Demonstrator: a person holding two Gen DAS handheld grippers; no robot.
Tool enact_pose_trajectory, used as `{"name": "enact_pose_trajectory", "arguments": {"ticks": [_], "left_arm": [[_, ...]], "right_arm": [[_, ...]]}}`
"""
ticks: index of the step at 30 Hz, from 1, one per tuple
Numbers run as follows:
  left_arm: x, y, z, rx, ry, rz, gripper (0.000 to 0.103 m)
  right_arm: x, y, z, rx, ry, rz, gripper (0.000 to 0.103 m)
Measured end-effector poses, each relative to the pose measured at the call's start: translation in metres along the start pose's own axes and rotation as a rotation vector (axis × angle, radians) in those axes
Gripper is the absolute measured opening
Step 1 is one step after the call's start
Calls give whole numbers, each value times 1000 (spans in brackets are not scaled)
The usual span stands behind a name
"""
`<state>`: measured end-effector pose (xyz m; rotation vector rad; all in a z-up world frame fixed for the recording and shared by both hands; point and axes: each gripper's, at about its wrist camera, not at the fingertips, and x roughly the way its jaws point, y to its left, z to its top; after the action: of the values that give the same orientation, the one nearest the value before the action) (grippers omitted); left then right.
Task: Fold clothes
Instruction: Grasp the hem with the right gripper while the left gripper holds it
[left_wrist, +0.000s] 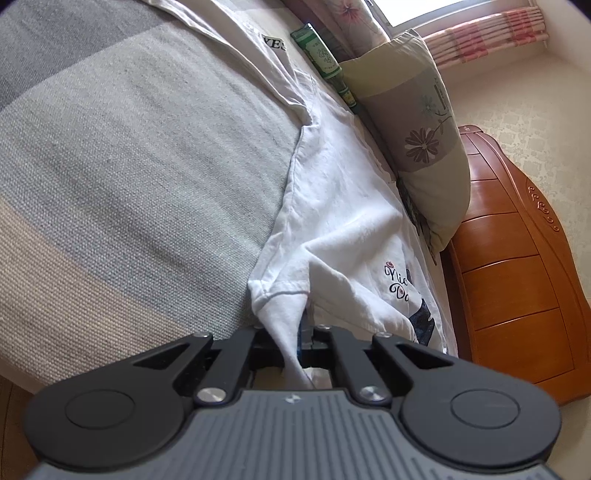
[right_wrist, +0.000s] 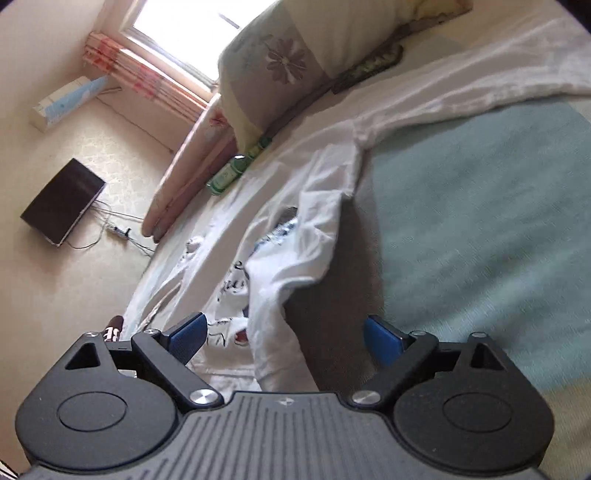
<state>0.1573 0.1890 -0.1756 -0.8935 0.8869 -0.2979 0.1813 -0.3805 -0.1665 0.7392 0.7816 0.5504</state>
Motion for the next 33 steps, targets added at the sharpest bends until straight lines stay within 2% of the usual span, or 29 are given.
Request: {"name": "enact_pose_trajectory", "arguments": {"ticks": [3, 4, 5, 6, 7, 9, 10, 11, 12, 16, 19, 24, 26, 33], "left_arm": [[1, 1, 1, -11, -2, -5, 2], [1, 1, 1, -12, -2, -6, 3], [1, 1, 1, -10, -1, -5, 3], [1, 1, 0, -8, -1, -3, 4], [1, 1, 1, -8, -1, -2, 4], [1, 2, 1, -11, 1, -3, 6], [2, 3, 1, -14, 2, -3, 7], [2, 3, 1, -17, 3, -4, 7], [1, 2, 1, -19, 2, -1, 7], [-2, -7, 1, -17, -9, 13, 1], [-15, -22, 5, 7, -36, -42, 0], [-41, -62, 9, 124, -53, -132, 0], [-46, -67, 6, 143, -44, -127, 0], [-35, -35, -10, 33, 25, -46, 0]], "right_arm": [[19, 0, 0, 23, 70, 124, 97], [20, 1, -2, 8, 83, 127, 96], [20, 1, -5, -20, 88, 113, 91], [20, 2, -8, -48, 94, 98, 79], [16, -4, -9, -35, 83, 100, 72], [4, -30, -10, 93, 31, 134, 38], [-1, -41, -12, 151, 7, 142, 28], [-5, -50, -14, 202, -14, 146, 14], [-8, -52, -16, 215, -31, 134, 11], [-12, -28, -20, 160, -46, 18, 11], [-25, -10, -13, 132, -93, 20, 9], [-51, 26, 5, 37, -129, 38, 9], [-60, 31, 9, 25, -121, 34, 9], [-51, 3, -15, 95, -3, -153, 9]]}}
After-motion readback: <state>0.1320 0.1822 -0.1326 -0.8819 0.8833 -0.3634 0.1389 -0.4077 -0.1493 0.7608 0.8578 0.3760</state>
